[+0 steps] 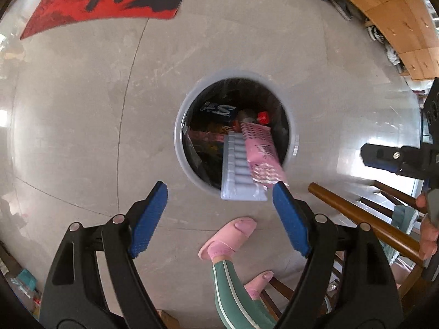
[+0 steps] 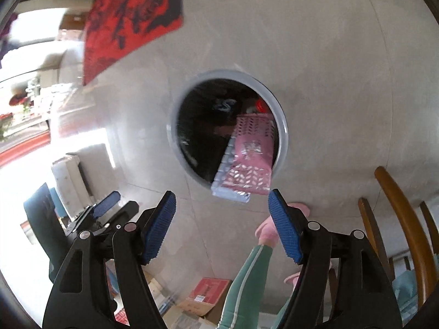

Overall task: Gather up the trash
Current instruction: 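Open both grippers to drop the gum box and wrapper into the bin, then move both grippers back over the table toward the red cans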

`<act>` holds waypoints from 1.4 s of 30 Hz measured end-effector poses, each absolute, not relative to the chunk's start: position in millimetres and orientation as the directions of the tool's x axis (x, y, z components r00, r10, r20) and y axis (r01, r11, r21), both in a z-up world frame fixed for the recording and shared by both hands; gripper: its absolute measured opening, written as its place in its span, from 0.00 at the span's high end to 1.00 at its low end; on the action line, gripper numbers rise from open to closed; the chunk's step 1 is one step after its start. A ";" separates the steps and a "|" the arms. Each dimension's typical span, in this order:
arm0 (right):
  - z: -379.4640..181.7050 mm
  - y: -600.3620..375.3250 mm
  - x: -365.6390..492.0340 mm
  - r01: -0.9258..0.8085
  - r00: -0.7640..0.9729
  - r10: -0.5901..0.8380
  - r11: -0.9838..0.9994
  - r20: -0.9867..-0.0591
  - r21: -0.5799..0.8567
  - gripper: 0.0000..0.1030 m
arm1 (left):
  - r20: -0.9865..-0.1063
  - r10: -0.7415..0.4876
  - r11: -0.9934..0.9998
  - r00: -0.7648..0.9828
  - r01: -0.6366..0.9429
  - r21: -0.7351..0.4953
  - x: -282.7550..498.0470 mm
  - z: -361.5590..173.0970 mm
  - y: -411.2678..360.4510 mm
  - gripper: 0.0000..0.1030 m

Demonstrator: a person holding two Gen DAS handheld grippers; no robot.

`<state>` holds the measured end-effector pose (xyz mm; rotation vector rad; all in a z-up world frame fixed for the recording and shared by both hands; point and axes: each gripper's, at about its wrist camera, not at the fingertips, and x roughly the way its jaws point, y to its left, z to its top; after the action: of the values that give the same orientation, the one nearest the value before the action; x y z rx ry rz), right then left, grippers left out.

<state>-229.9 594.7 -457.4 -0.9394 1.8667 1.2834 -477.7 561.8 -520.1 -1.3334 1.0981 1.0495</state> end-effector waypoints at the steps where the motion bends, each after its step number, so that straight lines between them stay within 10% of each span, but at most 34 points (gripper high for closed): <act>1: -438.4 591.4 -226.3 -0.836 -0.529 -0.148 0.256 -0.836 0.485 0.32 | -0.982 -0.035 0.002 0.185 -0.983 -0.185 -475.5 -509.0 559.4 0.26; 20: -60.1 353.1 -68.4 -0.904 -0.259 0.504 0.173 -0.824 0.390 0.13 | -0.890 0.390 0.439 0.236 -0.897 -0.046 -296.6 -165.1 460.6 0.07; 42: -15.4 -113.0 83.4 -0.437 0.385 0.382 0.877 -0.840 0.198 0.14 | -0.823 -0.085 0.993 0.561 -0.021 -0.117 20.9 -67.8 158.4 0.07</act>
<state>83.4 -113.0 -15.4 -0.0588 1.0537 0.5217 20.9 158.4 -67.8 -0.1184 0.9747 -0.0377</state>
